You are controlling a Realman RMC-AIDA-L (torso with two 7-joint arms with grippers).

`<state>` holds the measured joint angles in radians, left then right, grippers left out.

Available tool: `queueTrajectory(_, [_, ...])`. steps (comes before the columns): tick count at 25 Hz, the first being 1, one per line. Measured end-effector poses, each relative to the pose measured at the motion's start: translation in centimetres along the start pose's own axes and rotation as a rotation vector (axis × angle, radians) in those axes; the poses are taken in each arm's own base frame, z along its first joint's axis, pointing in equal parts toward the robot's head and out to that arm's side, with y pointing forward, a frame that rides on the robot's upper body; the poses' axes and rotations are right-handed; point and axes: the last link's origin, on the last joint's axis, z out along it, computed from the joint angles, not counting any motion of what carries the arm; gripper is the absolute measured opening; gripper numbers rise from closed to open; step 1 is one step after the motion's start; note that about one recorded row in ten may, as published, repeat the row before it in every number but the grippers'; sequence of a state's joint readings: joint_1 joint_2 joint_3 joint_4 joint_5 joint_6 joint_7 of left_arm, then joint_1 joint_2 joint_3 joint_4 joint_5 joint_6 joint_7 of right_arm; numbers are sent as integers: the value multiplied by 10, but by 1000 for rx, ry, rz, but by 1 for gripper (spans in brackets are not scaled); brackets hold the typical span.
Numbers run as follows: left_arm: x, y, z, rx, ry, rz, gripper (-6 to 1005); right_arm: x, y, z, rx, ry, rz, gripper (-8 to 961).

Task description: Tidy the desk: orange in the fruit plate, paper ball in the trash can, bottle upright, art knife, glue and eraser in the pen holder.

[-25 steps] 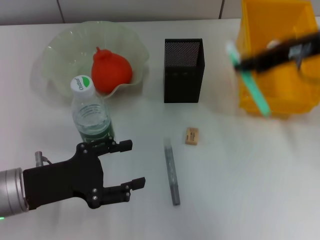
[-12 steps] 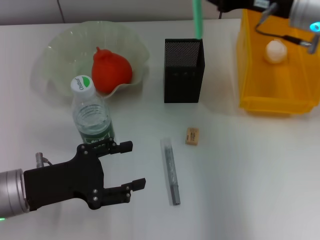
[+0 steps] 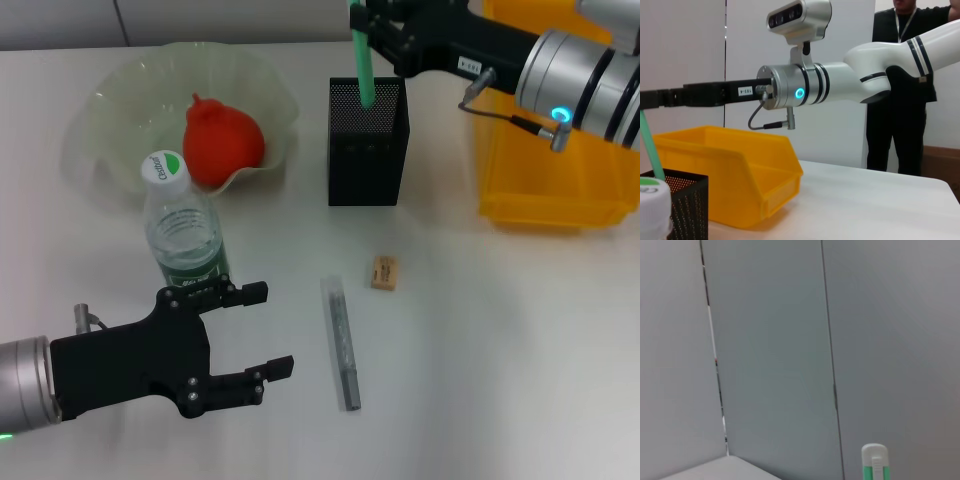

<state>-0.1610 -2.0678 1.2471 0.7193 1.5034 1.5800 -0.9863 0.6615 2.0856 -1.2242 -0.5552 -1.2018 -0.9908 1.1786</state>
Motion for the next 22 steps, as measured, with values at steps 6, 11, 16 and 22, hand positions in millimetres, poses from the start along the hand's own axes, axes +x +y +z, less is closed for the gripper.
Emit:
queueTrajectory(6, [0, 0, 1, -2, 0, -1, 785, 8, 0, 0, 11, 23, 6, 275])
queueTrajectory(11, [0, 0, 1, -1, 0, -2, 785, 10, 1, -9, 8, 12, 4, 289])
queueTrajectory(16, [0, 0, 0, -1, 0, 1, 785, -4, 8, -21, -39, -10, 9, 344])
queueTrajectory(22, [0, 0, 0, -2, 1, 1, 785, -61, 35, -40, -117, 249, 34, 460])
